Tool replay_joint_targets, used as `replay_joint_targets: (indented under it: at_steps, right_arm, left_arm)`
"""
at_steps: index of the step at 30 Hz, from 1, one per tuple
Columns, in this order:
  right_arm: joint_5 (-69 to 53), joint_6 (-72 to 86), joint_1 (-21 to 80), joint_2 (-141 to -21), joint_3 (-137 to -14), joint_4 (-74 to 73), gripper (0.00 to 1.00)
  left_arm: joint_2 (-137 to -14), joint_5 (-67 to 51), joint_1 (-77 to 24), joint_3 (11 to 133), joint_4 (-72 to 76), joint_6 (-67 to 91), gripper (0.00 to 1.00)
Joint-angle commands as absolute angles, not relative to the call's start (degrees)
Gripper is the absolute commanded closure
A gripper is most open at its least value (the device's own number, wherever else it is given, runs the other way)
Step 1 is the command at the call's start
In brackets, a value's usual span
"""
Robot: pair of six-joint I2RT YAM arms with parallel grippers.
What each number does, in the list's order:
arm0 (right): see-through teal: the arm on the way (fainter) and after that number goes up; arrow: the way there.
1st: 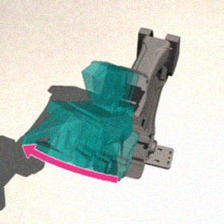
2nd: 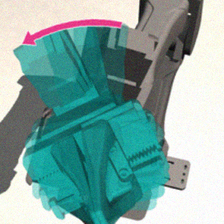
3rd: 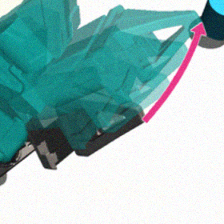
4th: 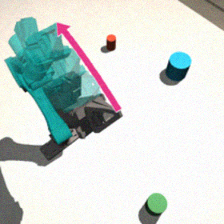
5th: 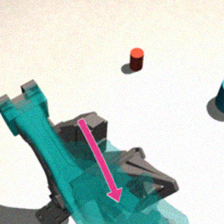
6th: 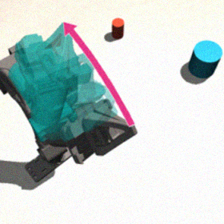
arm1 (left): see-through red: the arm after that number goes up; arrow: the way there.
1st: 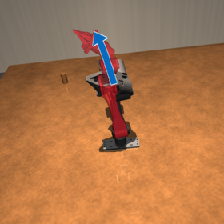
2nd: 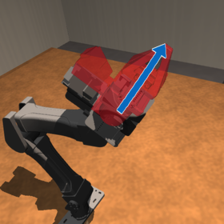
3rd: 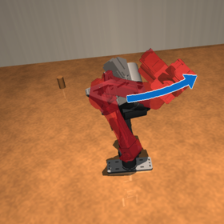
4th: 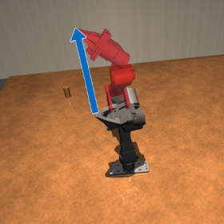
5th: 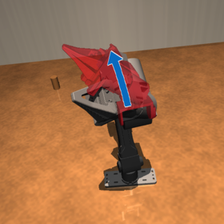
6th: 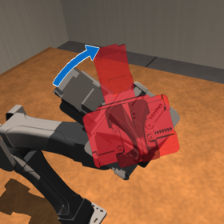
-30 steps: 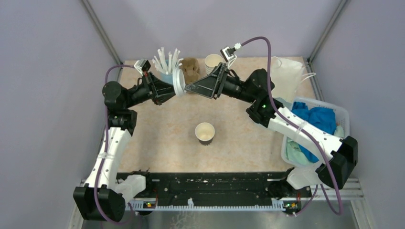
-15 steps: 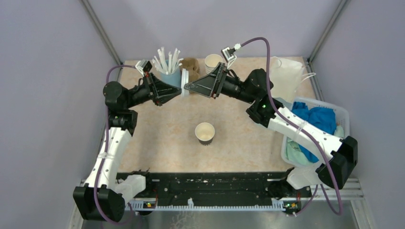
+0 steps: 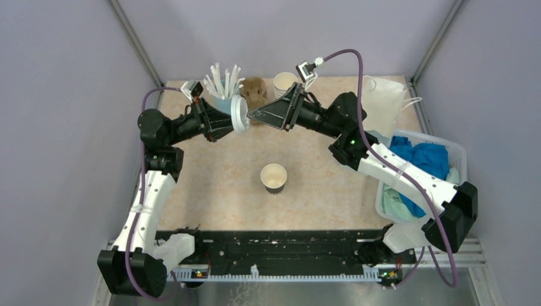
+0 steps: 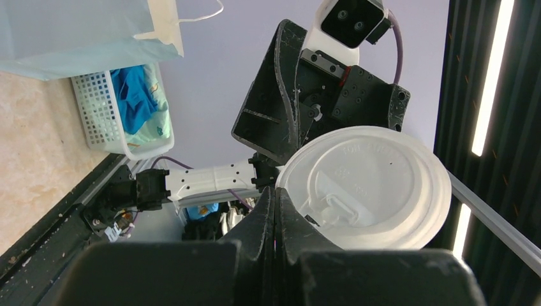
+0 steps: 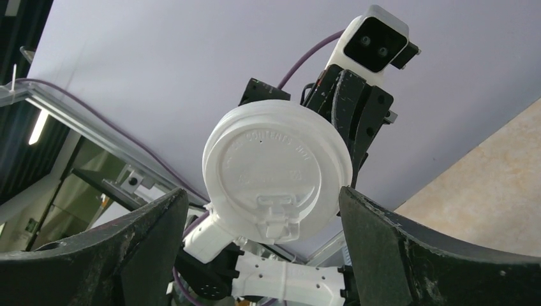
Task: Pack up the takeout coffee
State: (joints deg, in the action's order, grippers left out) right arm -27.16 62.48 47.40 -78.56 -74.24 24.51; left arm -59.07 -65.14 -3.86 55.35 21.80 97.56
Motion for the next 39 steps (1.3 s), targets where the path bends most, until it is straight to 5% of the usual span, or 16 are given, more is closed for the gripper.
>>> replay_joint_targets:
  at_steps: [1,9,28,33,39]
  right_arm:
    - [-28.0,63.4,47.9,-78.2,-73.9,28.8,0.13]
    - [-27.6,61.5,47.9,-78.1,-73.8,25.7,0.07]
    - [-27.5,62.3,47.9,-77.9,-73.9,26.5,0.22]
    - [-25.1,58.5,47.9,-74.1,-72.9,17.4,0.22]
    - [-20.3,44.9,47.9,-67.3,-70.9,-10.7,0.21]
  left_arm:
    - [-57.6,-65.7,-4.2,55.2,22.8,96.6,1.0]
    - [-57.7,-65.4,-4.4,55.5,22.8,96.5,1.0]
    - [-57.4,-65.2,-4.4,56.2,18.3,91.9,1.0]
    - [-55.6,-63.0,-4.1,57.9,-4.0,75.8,0.58]
    - [-54.2,-54.4,-2.0,60.4,-33.9,52.4,0.29]
